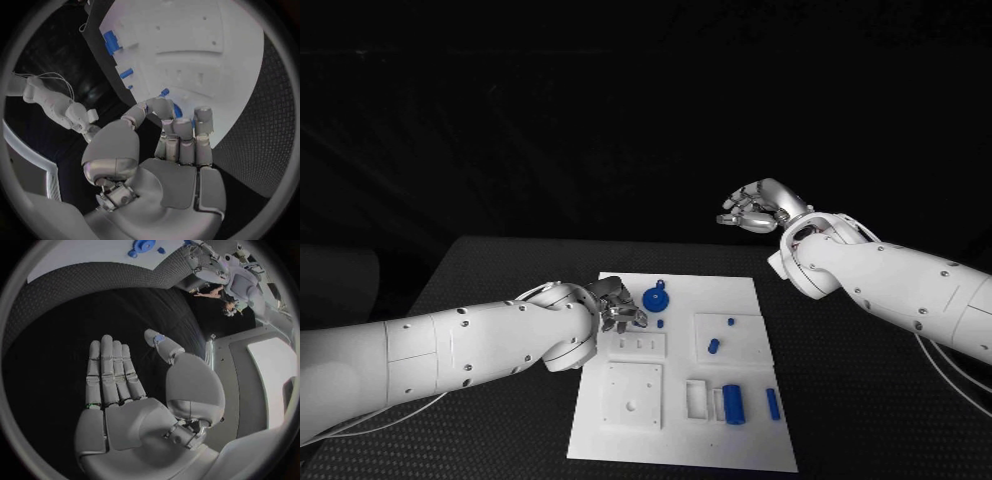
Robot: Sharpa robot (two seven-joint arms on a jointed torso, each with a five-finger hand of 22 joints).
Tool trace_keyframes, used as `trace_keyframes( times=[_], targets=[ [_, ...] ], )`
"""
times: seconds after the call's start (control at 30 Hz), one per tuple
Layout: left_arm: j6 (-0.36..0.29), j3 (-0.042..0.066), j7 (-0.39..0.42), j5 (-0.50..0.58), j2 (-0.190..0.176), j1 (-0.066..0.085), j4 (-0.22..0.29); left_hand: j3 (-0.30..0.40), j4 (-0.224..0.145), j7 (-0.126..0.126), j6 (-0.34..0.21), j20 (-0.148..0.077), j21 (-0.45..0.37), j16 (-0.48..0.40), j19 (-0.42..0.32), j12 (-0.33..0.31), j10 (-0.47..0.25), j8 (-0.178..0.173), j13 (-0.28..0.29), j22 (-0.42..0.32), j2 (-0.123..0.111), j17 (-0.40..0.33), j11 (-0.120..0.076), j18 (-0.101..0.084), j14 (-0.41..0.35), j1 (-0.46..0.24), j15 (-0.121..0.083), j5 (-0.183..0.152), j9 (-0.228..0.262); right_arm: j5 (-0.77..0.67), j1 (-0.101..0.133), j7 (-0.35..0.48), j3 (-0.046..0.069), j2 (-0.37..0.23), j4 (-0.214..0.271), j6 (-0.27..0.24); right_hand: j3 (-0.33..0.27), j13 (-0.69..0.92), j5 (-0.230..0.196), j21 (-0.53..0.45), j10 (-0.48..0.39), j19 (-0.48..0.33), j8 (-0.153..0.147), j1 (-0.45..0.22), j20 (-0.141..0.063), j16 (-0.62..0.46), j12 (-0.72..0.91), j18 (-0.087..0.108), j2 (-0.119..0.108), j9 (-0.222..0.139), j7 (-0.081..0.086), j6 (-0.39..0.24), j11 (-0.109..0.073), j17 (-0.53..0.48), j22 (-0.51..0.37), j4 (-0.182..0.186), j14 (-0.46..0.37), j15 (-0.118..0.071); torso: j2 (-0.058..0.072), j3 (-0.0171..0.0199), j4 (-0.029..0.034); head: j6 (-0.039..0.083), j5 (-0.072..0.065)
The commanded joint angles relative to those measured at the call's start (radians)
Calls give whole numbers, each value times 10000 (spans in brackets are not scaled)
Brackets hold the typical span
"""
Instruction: Assemble the parts on the task board
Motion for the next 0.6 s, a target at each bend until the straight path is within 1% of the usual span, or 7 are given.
trace_keyframes(
  times=[0.03, 0.07, 0.17, 0.27, 0.33, 0.43, 0.6],
  targets=[
    [-141, 8, -88, 9, 50, -68, -53, 263, -240, -873, 1398, -1335, 41, 38, 99, 64, -35, 242, 19, 214, 120, 15, -74, 73, 483, 0, -479, 51, 312, 631, 5, 381, 6, 37, -41, 405, 49, -612, 68, -347, 9, -331, 39, 6, 113, -611, -713, -54, 131, -83, 17, -124, 170, -284, -168, -13, -131, 193, -2, 0, 5, -38, 3],
    [-160, 8, -95, 9, 61, -86, -74, 264, -241, -874, 1401, -1336, 45, 41, 100, 70, -36, 242, 23, 214, 121, 17, -75, 74, 483, -2, -480, 52, 313, 688, 6, 402, 6, 42, -58, 479, 51, -1115, 67, -556, 216, -479, 66, 85, 194, -1046, -1251, -52, 116, -146, 34, -172, 235, -465, -274, -1, -71, 283, -3, -1, 7, -53, -4],
    [-174, 8, -102, -2, 107, -135, -163, 269, -242, -878, 1409, -1339, 56, 53, 101, 89, -42, 242, 36, 214, 125, 24, -79, 77, 484, -9, -484, 59, 315, 1192, 9, 483, 6, 81, -140, 679, -2, -1673, 78, -805, 349, -644, 114, 120, 302, -1559, -1832, -46, 177, -238, 36, -209, 311, -635, -390, 56, -109, 376, -5, -2, 8, -76, -14],
    [-195, 8, -113, -36, 125, -189, -198, 273, -242, -879, 1413, -1340, 62, 59, 101, 100, -45, 241, 43, 214, 130, 28, -81, 78, 484, -13, -485, 62, 317, 1241, 9, 515, 6, 101, -167, 697, -13, -2101, 85, -1045, 529, -774, 158, 162, 383, -1948, -2332, -29, 223, -312, 36, -242, 359, -770, -513, 87, -140, 462, -5, -4, 8, -84, -20],
    [-203, 8, -111, -64, 136, -217, -214, 278, -244, -882, 1417, -1342, 69, 65, 100, 110, -49, 240, 50, 215, 133, 31, -83, 80, 484, -13, -487, 70, 318, 1267, 9, 520, 6, 107, -186, 685, -14, -2445, 99, -1352, 741, -931, 195, 177, 466, -2271, -2826, -26, 251, -372, 62, -285, 396, -934, -695, 106, -201, 555, -2, 1, 4, -96, -9],
    [-175, 8, -120, -91, 127, -255, -207, 284, -245, -884, 1421, -1344, 76, 72, 99, 123, -55, 239, 58, 215, 133, 36, -85, 82, 483, -16, -489, 82, 319, 1238, 9, 521, 6, 115, -202, 689, -48, -2673, 101, -1529, 893, -995, 218, 192, 525, -2480, -3178, -15, 247, -429, 79, -333, 420, -1055, -785, 130, -236, 594, -3, -1, 3, -131, -17],
    [-198, 8, -112, -135, 106, -329, -201, 295, -244, -893, 1454, -1347, 101, 102, 95, 171, -61, 245, 89, 215, 139, 53, -92, 86, 485, -39, -495, 105, 327, 1239, 9, 513, 6, 115, -193, 706, -69, -2745, 95, -1589, 971, -1004, 227, 201, 545, -2538, -3298, -4, 236, -455, 100, -353, 430, -1091, -812, 140, -218, 609, -4, 0, 6, -143, -12]
  ],
)
